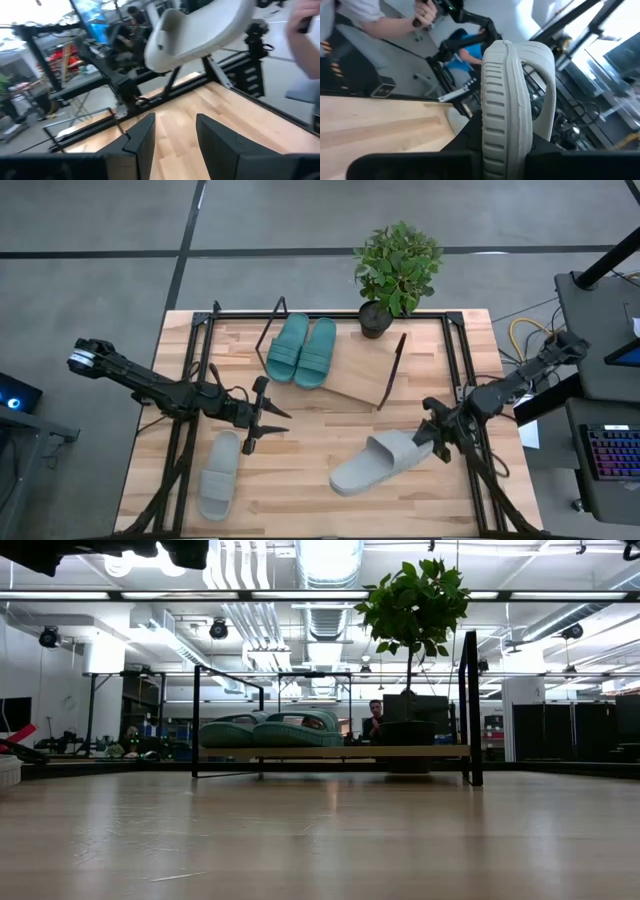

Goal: Pick and place slides into the shelf
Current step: Put the top gray slipper on the shelf

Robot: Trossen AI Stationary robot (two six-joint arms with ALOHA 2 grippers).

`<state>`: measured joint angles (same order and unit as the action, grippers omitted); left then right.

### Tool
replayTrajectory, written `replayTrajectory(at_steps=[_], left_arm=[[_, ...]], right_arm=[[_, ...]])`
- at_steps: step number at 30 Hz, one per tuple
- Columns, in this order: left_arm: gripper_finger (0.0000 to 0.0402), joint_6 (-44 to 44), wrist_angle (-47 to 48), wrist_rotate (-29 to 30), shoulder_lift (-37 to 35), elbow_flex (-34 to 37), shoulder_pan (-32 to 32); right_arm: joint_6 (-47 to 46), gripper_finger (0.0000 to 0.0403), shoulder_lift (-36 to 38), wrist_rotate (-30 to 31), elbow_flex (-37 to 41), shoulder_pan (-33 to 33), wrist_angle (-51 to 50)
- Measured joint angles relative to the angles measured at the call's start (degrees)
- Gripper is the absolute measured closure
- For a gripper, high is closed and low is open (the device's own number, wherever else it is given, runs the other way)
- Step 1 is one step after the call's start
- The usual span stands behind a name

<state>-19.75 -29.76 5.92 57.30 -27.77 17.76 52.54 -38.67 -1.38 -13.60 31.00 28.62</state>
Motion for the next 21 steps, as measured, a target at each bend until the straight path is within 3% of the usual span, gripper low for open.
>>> replayTrajectory(at_steps=[5,9,15,17,21], left_arm=[[0.0274,1.32,-4.36,-2.92,2.50,-0.01,0.02],[0.0274,0.03,-7.21,-2.89,5.73,-0.83,0.02],[0.0274,-9.57,-7.17,-1.68,11.93,-4.21,1.95],[0.0274,-12.30,-7.24,2.83,14.41,-6.17,3.73],[0.0274,-20.07,-7.31,20.16,20.22,-11.09,8.20]], right_arm=[[-1.10,0.0379,1.93,-7.47,0.48,-6.75,-4.55],[-0.02,0.0379,2.10,-7.90,0.43,-8.39,-6.13],[1.50,0.0379,2.50,-5.42,0.46,-8.40,-5.90],[1.49,0.0379,2.70,-1.70,0.49,-8.46,-6.29],[2.56,0.0380,2.97,2.34,1.03,-8.48,-6.23]])
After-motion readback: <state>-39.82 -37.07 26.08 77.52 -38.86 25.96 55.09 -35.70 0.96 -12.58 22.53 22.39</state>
